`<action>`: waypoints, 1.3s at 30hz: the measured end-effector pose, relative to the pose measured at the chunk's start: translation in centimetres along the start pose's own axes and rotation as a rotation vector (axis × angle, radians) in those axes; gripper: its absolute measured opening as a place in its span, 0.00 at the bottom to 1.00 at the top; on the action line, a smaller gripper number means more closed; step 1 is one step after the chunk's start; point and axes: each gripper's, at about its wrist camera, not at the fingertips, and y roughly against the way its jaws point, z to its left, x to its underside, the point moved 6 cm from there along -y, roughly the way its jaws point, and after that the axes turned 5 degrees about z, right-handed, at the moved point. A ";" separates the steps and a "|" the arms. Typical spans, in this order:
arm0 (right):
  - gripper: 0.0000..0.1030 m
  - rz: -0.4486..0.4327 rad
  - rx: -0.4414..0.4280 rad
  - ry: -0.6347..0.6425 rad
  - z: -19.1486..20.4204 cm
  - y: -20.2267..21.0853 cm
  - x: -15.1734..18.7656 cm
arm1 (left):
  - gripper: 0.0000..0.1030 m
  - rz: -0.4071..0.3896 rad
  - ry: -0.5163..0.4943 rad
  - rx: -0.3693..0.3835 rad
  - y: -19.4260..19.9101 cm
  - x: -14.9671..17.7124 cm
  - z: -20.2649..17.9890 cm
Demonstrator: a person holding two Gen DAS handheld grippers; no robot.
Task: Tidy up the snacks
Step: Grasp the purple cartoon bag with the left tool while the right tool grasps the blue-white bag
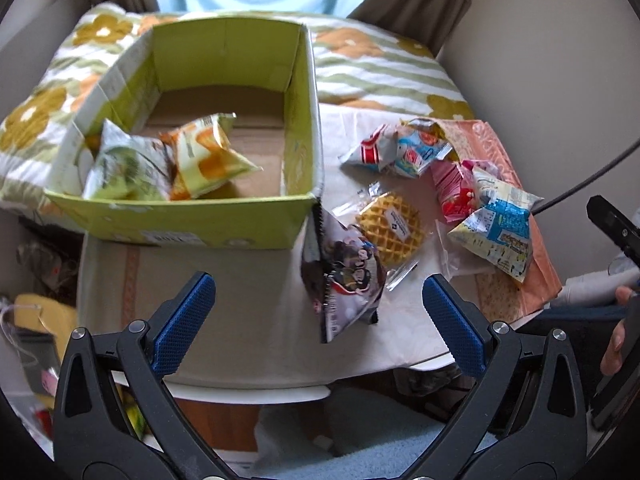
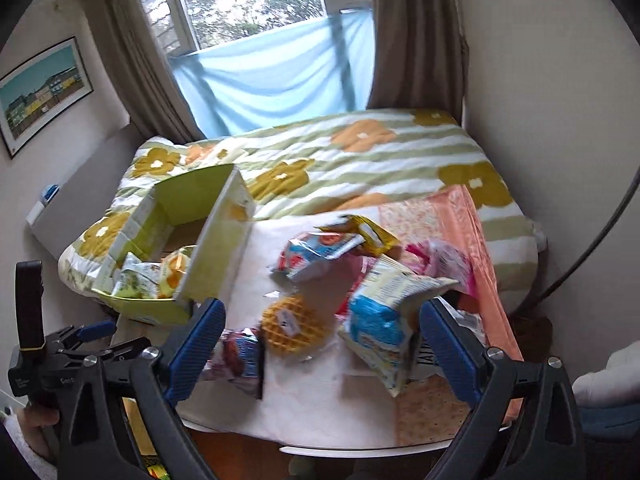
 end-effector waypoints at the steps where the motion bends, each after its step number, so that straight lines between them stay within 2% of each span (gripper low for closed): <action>1: 0.94 0.011 -0.007 -0.012 -0.8 -0.4 0.1 | 1.00 0.010 0.014 -0.002 -0.7 0.1 -0.3; 9: 0.94 0.070 -0.037 0.010 -4.6 -5.1 0.3 | 1.00 0.087 0.057 -0.068 -6.5 0.6 -1.8; 19: 0.94 0.128 -0.053 0.041 -5.5 -9.7 0.9 | 0.99 0.145 0.101 -0.088 -11.5 0.7 -1.6; 20: 0.94 0.131 -0.053 0.044 -5.5 -10.0 0.9 | 0.92 0.157 0.098 -0.081 -11.9 0.9 -1.7; 21: 0.94 0.132 -0.048 0.048 -5.7 -10.3 0.8 | 0.79 0.165 0.094 -0.079 -12.1 1.0 -1.8; 25: 0.94 0.145 -0.027 0.070 -5.8 -11.3 0.9 | 0.73 0.164 0.083 -0.080 -12.4 1.2 -1.9; 26: 0.94 0.150 -0.027 0.069 -5.9 -11.6 0.9 | 0.66 0.160 0.082 -0.087 -12.4 1.2 -1.9; 27: 0.94 0.153 -0.025 0.070 -5.9 -11.8 0.9 | 0.62 0.156 0.086 -0.090 -12.3 1.2 -1.8; 35: 0.93 0.153 0.001 0.092 -6.2 -12.9 1.1 | 0.54 0.147 0.084 -0.095 -11.5 2.1 -2.0; 39: 0.82 0.161 0.014 0.102 -6.3 -13.2 1.2 | 0.54 0.144 0.082 -0.106 -11.1 2.4 -2.1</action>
